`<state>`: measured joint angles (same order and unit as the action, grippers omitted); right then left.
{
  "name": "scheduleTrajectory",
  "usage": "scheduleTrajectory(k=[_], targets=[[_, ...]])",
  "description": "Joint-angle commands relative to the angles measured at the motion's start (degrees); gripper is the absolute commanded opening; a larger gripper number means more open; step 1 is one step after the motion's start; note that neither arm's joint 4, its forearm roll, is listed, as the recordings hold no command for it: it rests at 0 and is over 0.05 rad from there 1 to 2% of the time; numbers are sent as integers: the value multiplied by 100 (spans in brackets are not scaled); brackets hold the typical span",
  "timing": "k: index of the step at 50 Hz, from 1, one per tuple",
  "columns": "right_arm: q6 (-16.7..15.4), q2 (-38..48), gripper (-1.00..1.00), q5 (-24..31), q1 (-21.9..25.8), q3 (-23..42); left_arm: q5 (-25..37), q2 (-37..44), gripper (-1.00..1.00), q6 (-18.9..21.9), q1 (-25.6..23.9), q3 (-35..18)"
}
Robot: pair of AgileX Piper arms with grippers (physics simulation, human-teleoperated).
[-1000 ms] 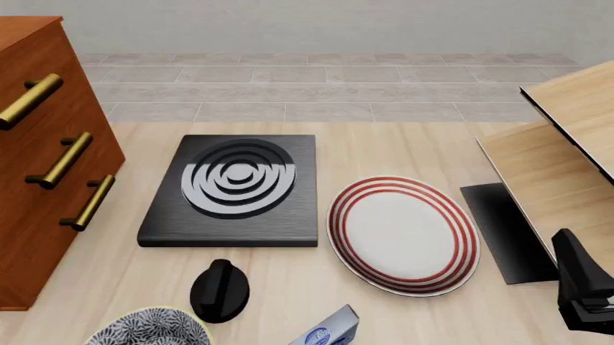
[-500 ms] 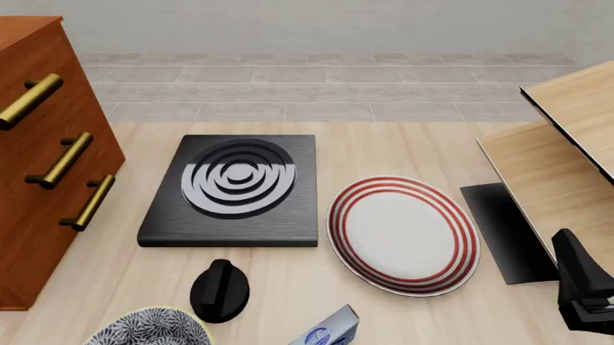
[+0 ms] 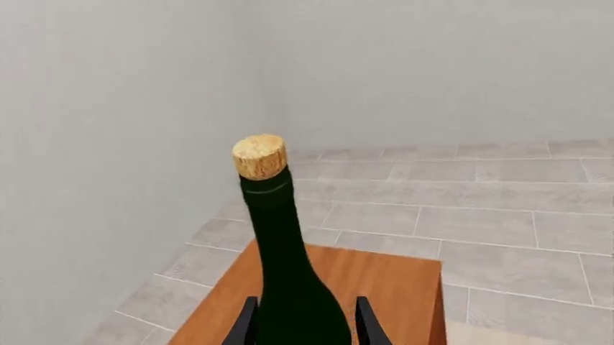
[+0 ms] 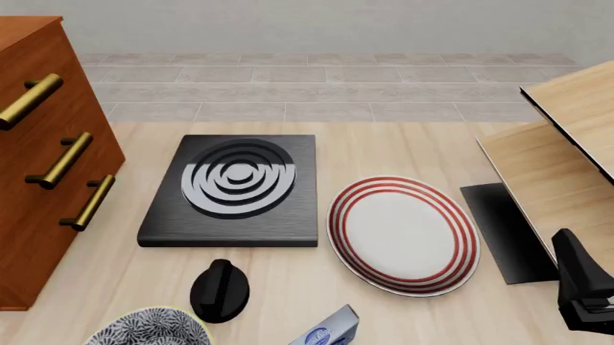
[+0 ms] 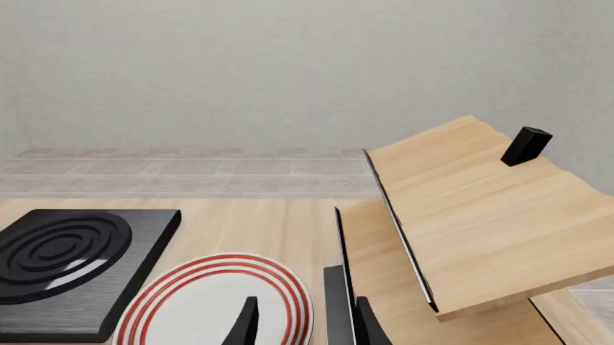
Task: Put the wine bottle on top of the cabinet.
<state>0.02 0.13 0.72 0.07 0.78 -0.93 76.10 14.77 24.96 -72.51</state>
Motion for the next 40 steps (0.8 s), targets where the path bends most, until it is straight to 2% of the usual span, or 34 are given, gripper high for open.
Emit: scheduleTrajectory(k=[1,40], targets=[[0,0,100,1,0,1,275,-304,100,18,-63,-114],[-1,0,100,0,1,1,909,-1392,100,-76,73,58]])
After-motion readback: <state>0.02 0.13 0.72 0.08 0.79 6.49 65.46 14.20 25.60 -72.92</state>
